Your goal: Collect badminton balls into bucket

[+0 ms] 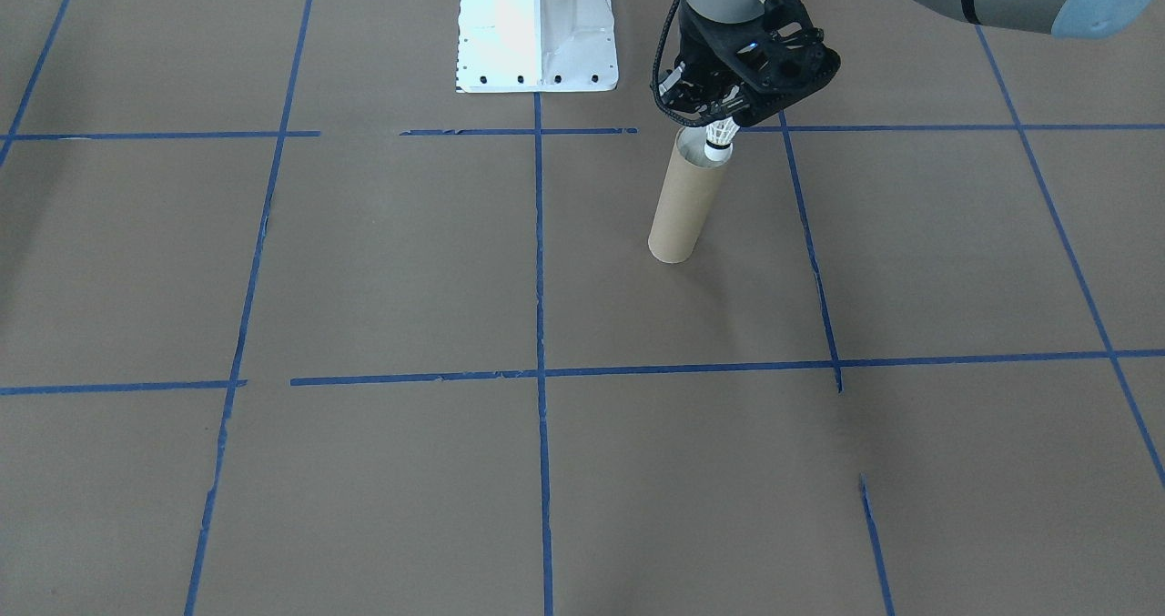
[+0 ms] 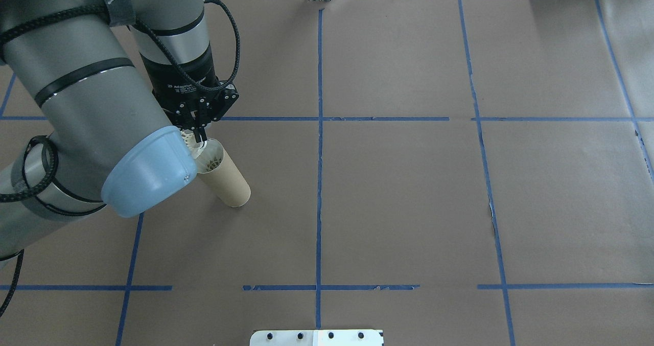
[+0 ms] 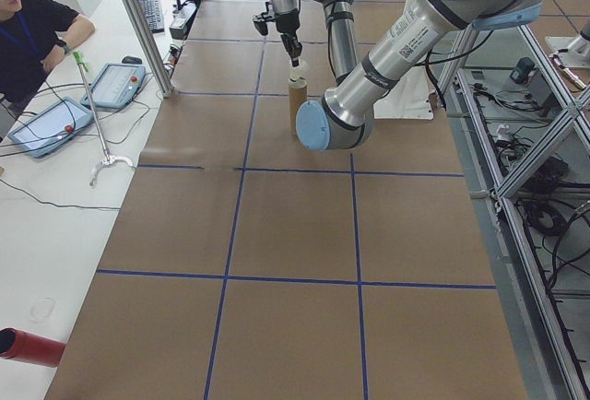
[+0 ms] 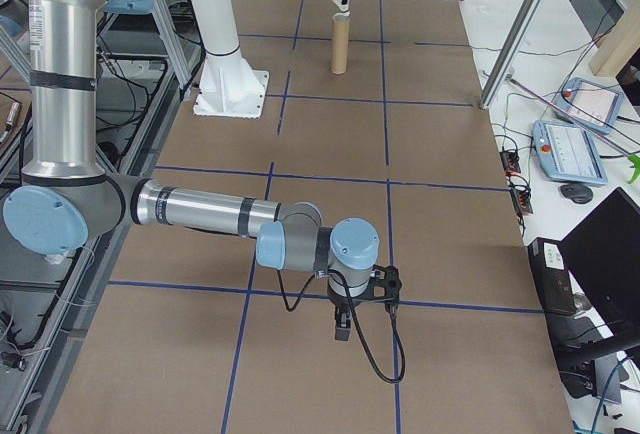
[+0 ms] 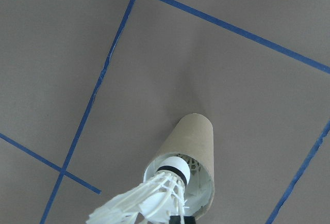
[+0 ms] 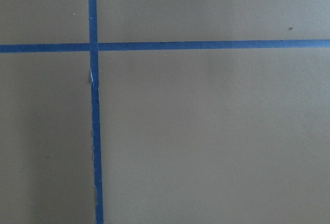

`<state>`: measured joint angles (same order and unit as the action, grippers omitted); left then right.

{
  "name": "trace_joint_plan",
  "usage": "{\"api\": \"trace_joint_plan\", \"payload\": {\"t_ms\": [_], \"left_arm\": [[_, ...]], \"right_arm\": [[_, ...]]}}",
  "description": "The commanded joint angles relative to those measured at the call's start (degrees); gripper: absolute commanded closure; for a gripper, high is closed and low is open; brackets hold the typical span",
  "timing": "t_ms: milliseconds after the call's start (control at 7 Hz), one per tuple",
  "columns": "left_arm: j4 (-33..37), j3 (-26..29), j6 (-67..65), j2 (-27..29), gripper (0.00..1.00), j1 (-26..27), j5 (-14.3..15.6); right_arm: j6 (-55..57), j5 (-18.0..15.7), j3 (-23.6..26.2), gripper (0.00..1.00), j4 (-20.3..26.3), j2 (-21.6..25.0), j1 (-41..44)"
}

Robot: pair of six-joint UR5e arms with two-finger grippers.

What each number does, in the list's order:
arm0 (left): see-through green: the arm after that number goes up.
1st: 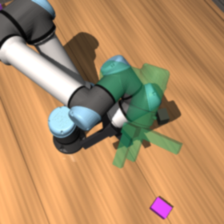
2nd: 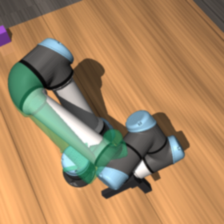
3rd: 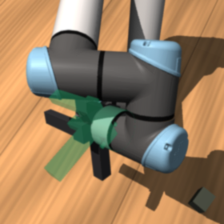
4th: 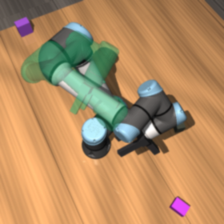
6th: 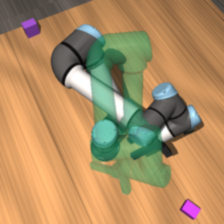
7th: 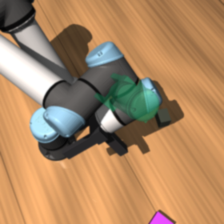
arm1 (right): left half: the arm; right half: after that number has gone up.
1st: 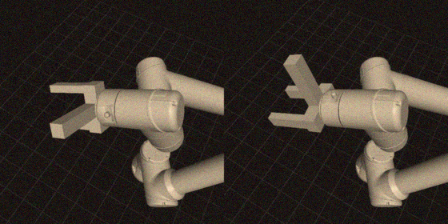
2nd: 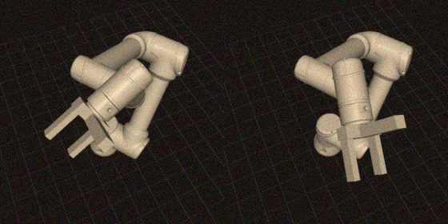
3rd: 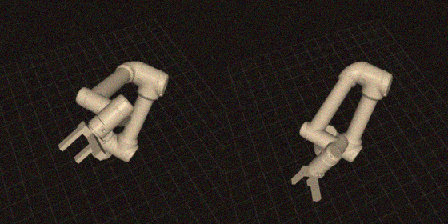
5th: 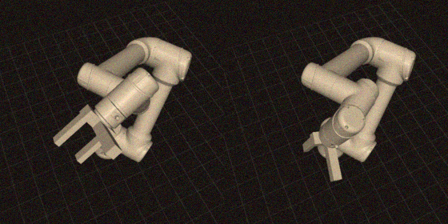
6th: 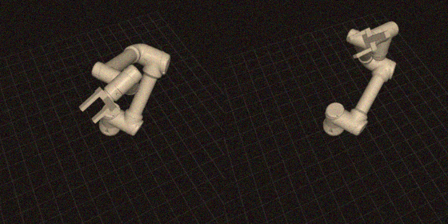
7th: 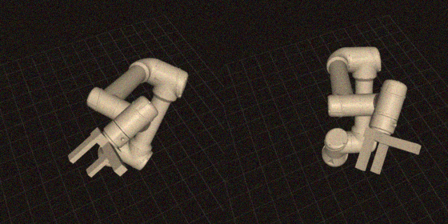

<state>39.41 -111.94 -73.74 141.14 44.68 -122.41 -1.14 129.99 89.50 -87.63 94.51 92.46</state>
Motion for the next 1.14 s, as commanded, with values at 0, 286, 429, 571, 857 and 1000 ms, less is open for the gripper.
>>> {"api": "trace_joint_plan", "payload": {"t_ms": [0, 286, 429, 571, 857, 1000], "left_arm": [[0.40, 0.14, 0.00, -0.25, 0.43, -0.12, 0.15], [0.58, 0.14, 0.00, -0.25, 0.00, -0.55, 1.99], [0.67, -0.56, 0.17, -0.51, 0.00, -0.47, 2.95], [2.15, -0.65, 4.27, -0.77, 0.00, -0.12, 3.40], [12.89, -4.05, 16.63, -8.19, 0.00, 4.76, 2.71], [20.80, -4.77, 21.66, -13.55, 0.00, 8.63, 2.61]], "right_arm": [[0.00, 0.00, 0.06, 0.00, 0.00, -0.03, 0.00], [0.00, 0.00, -0.03, 0.00, 0.00, -0.03, 0.00], [0.00, 0.00, -0.03, 0.00, 0.00, -0.03, 0.00], [0.00, 0.00, -0.03, 0.00, 0.00, -0.03, 0.00], [0.00, 0.00, -0.03, 0.00, 0.00, -0.03, 0.00], [0.00, 0.00, -0.03, 0.00, 0.00, 0.06, 0.00]]}}
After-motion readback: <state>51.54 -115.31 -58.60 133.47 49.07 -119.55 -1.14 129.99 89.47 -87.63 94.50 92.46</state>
